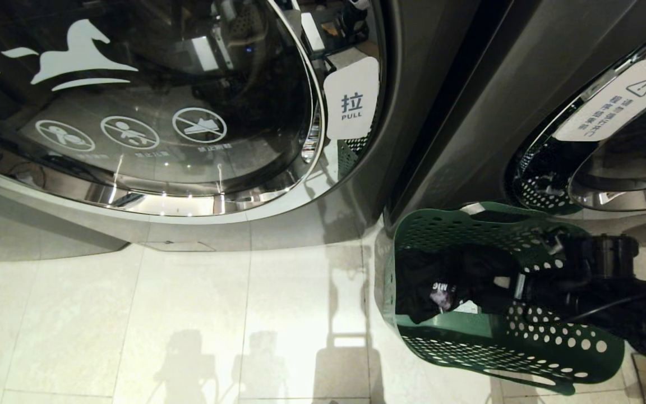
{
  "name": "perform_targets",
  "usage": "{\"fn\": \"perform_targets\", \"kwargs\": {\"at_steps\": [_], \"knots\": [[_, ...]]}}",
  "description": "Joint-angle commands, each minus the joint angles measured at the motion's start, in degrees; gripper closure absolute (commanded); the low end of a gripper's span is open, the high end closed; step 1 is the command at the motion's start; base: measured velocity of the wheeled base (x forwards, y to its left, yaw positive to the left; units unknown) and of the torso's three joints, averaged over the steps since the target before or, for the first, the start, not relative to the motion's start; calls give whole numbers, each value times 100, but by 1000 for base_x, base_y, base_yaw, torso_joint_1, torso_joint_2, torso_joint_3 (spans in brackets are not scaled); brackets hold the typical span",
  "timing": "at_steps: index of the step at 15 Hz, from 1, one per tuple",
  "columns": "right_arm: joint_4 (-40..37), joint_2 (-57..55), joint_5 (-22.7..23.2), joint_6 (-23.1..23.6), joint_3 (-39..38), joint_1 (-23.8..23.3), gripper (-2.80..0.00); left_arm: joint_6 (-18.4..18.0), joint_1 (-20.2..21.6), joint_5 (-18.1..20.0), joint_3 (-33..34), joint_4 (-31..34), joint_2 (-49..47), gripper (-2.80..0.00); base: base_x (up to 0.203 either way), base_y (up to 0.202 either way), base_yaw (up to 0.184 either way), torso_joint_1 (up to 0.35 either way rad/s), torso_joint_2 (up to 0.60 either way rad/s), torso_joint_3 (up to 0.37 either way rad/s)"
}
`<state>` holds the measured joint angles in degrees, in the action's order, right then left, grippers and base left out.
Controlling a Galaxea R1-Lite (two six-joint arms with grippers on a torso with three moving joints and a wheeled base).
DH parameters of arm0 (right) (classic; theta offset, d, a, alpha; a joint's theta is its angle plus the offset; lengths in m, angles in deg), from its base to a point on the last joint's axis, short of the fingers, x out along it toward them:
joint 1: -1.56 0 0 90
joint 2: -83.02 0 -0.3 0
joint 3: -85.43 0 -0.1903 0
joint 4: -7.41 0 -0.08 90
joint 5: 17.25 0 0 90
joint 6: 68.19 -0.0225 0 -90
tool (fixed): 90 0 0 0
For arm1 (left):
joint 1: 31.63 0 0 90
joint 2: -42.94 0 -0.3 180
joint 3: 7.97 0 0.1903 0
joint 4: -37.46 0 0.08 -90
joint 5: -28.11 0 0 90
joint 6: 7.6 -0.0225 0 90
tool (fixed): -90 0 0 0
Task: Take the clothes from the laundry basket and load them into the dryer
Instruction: Take the clothes out of the basket
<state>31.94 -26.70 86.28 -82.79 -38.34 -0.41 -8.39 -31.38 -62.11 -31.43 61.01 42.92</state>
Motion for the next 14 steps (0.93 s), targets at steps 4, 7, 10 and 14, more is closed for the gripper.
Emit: {"fn": "perform_targets", "kwargs": {"at_steps": [4, 7, 10, 14], "knots": [[-33, 2456, -67, 65, -1112, 27, 0, 0, 2, -4, 1, -1, 2, 0, 0, 0, 0, 0, 0, 0], [-363, 3795, -340, 392, -1564, 34, 0, 0, 2, -4, 1, -1, 2, 0, 0, 0, 0, 0, 0, 0], [-983, 5157, -584, 1191, -1617, 166, 0, 0, 2, -3, 1, -1, 2, 0, 0, 0, 0, 0, 0, 0], [-1731, 6737, -870, 2130, -1511, 325, 0, 0, 2, -4, 1, -1, 2, 0, 0, 0, 0, 0, 0, 0]]}}
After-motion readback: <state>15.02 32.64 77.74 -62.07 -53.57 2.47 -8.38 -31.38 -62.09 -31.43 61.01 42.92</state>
